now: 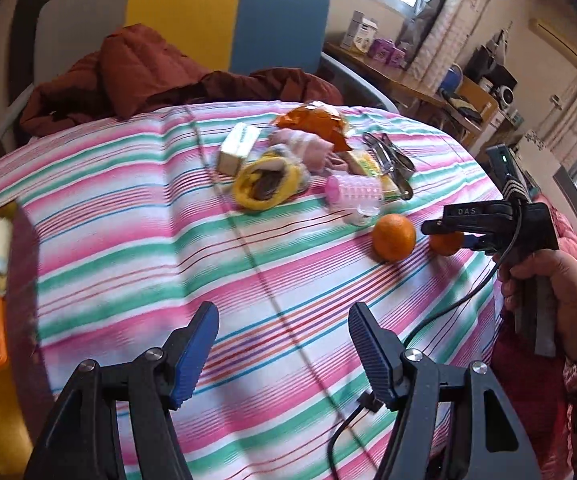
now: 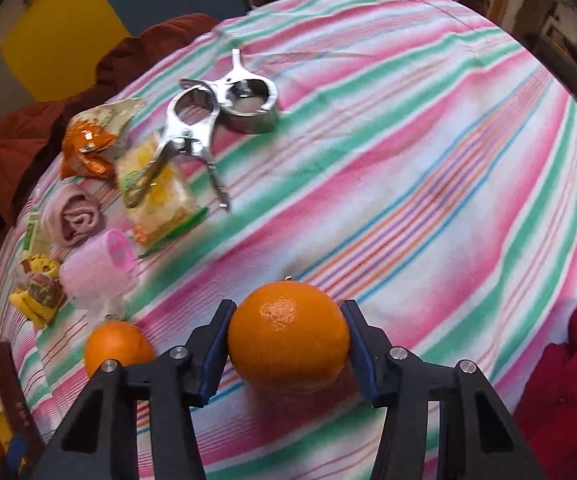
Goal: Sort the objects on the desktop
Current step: 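Move both tools to the oranges and grasp one with the right tool, then grasp the second orange with the left tool while the right holds its orange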
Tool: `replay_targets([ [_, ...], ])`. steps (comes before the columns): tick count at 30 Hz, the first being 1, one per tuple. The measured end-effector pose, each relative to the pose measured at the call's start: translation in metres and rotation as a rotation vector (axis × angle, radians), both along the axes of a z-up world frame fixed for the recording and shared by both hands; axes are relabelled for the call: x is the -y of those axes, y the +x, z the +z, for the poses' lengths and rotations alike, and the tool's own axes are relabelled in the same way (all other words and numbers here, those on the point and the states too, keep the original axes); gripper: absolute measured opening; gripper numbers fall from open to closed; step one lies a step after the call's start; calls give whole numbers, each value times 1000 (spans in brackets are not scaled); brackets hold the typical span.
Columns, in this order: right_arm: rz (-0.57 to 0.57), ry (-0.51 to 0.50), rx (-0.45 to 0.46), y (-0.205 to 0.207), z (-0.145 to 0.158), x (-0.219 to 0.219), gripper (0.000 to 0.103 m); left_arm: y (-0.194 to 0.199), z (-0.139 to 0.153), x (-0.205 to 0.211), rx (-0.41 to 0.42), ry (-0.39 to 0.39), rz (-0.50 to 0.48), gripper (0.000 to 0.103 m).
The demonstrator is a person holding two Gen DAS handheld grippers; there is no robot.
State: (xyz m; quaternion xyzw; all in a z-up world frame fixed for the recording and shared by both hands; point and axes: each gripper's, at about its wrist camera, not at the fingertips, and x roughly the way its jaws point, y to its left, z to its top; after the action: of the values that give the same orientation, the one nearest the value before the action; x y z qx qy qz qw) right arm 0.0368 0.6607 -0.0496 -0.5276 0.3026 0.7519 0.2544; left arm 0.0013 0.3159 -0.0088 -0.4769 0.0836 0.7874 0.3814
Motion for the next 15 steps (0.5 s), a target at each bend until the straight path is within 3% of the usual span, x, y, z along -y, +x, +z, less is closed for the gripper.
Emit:
replay_targets([
  [4,-24,-60,-65,7,2,-4,54,0,0,-45,-6,4,-77,69],
  [10,-122,-122,-144,25,6,-23,54,7,-11,-117,49,-5,-225,69],
  [15,-155,-131,-175,35,7,-32,54,0,-26,-155,103,-20,-263,69],
])
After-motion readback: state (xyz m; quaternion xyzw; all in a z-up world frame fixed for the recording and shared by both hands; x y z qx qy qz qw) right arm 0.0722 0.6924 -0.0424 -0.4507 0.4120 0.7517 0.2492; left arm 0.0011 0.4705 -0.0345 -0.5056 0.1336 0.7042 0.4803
